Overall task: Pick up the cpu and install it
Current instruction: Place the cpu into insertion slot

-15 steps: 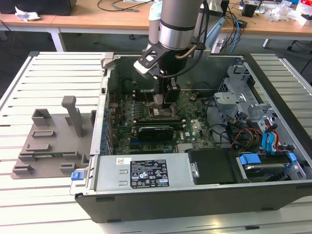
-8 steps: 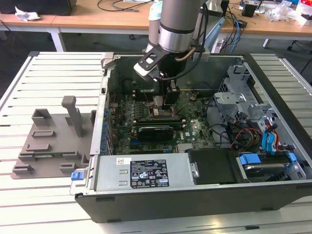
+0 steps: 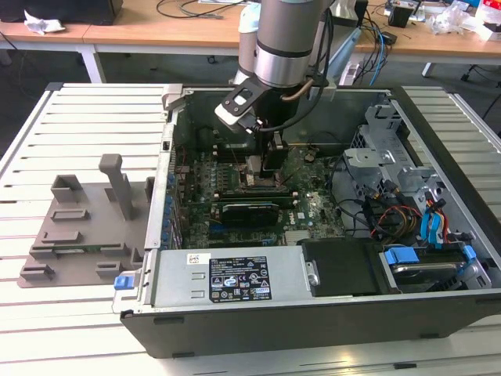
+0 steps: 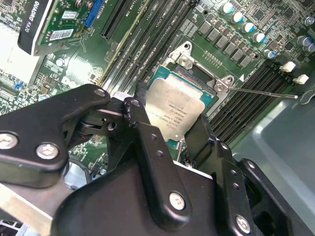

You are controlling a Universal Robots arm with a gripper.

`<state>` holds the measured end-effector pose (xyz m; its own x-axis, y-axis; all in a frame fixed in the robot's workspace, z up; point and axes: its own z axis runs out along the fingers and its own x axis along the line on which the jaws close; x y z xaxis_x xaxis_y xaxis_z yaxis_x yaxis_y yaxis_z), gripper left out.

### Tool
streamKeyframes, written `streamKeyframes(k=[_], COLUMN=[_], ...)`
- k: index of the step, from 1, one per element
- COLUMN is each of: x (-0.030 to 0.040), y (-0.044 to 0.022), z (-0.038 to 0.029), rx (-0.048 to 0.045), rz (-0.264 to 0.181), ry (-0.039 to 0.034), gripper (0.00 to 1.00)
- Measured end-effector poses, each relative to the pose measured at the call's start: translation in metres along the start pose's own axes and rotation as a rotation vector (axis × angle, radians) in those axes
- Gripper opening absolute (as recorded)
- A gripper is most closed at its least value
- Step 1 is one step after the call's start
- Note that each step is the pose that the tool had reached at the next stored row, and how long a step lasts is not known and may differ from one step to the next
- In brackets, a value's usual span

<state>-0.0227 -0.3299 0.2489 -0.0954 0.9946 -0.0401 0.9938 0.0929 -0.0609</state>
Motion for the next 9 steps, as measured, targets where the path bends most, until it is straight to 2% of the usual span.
streamKeyframes(k=[9], x=[0.0002], y=[0.0003], z=[0.0045], rx=[0.0001], rz=[0.0], ry=[0.0], gripper=[0.55])
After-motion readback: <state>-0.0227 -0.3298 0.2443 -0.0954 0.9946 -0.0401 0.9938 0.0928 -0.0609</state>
